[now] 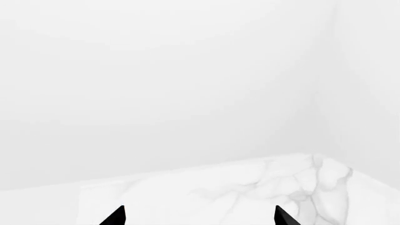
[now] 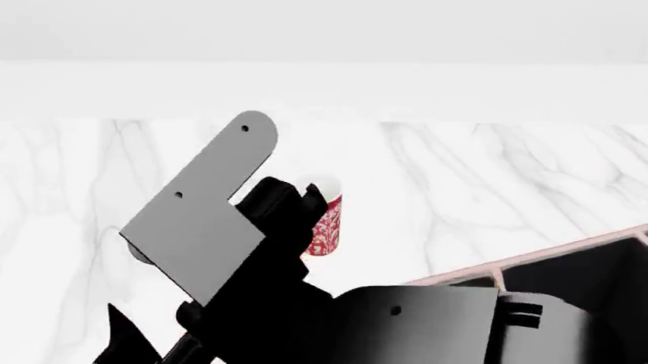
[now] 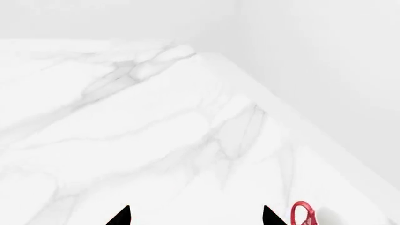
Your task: Pick up the book and place it in the right compartment of the caddy.
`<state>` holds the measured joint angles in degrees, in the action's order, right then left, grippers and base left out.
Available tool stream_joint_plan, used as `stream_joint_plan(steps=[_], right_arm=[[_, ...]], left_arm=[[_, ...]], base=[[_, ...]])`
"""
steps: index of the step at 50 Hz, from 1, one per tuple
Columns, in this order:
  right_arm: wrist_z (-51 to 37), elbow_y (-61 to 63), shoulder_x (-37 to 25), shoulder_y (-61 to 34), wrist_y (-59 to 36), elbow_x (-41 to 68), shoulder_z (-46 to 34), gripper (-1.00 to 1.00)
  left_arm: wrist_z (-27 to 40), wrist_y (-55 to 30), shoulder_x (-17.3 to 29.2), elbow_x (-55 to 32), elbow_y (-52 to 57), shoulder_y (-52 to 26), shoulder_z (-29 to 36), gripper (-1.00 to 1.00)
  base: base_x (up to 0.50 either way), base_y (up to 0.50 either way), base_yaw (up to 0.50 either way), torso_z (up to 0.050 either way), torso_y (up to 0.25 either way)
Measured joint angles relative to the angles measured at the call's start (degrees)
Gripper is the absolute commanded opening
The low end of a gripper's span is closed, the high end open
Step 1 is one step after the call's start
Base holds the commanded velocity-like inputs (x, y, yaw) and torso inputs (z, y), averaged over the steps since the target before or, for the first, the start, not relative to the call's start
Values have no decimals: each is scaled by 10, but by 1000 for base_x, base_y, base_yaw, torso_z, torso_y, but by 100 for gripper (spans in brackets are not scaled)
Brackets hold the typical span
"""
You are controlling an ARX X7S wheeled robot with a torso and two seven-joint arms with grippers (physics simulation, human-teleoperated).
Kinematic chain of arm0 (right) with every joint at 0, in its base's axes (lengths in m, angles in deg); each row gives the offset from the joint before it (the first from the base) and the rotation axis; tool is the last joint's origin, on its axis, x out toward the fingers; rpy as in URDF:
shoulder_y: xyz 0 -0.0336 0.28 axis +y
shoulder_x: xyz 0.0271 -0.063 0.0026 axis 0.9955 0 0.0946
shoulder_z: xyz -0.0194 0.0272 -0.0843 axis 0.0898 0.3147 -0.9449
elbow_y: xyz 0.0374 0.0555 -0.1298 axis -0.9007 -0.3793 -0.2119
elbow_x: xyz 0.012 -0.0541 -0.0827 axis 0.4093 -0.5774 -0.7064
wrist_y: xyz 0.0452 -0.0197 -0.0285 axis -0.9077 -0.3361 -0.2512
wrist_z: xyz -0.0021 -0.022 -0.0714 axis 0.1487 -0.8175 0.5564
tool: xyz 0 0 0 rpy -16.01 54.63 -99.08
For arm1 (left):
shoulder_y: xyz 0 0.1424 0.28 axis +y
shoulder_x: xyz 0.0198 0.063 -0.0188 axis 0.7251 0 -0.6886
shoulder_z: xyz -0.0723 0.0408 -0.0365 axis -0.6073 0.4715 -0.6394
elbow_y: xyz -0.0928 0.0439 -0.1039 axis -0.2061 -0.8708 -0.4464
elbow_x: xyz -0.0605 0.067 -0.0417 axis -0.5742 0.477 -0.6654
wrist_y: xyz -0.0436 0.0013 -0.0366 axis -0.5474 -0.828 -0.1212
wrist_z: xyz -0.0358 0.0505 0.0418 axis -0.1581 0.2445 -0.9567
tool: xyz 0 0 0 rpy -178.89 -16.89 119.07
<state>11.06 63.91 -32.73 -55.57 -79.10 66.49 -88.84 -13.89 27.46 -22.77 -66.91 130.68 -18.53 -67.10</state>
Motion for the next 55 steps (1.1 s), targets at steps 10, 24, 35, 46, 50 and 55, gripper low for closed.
stream_joint_plan(steps=[10, 24, 35, 46, 50, 55], right_arm=[[99, 68, -49, -27, 30, -13, -125, 100], [179, 113, -90, -42, 75, -74, -245, 100], [194, 129, -94, -44, 87, -77, -274, 100], [205, 128, -90, -37, 112, -100, -308, 100], [212, 122, -88, -31, 128, -118, -326, 100], [222, 113, -87, -24, 148, -140, -347, 100]], left_arm=[[-3, 5, -3, 2, -4, 1, 1, 100], [-5, 10, -5, 4, -9, 3, 3, 100], [-6, 13, -5, 7, -12, 3, 7, 100], [-6, 16, -5, 10, -15, 3, 13, 100], [-6, 16, -5, 9, -15, 3, 13, 100], [-6, 16, -5, 8, -14, 4, 13, 100]], base=[[0, 0, 0, 0, 0], [0, 0, 0, 0, 0], [0, 0, 0, 0, 0], [0, 0, 0, 0, 0], [0, 0, 0, 0, 0], [0, 0, 0, 0, 0]])
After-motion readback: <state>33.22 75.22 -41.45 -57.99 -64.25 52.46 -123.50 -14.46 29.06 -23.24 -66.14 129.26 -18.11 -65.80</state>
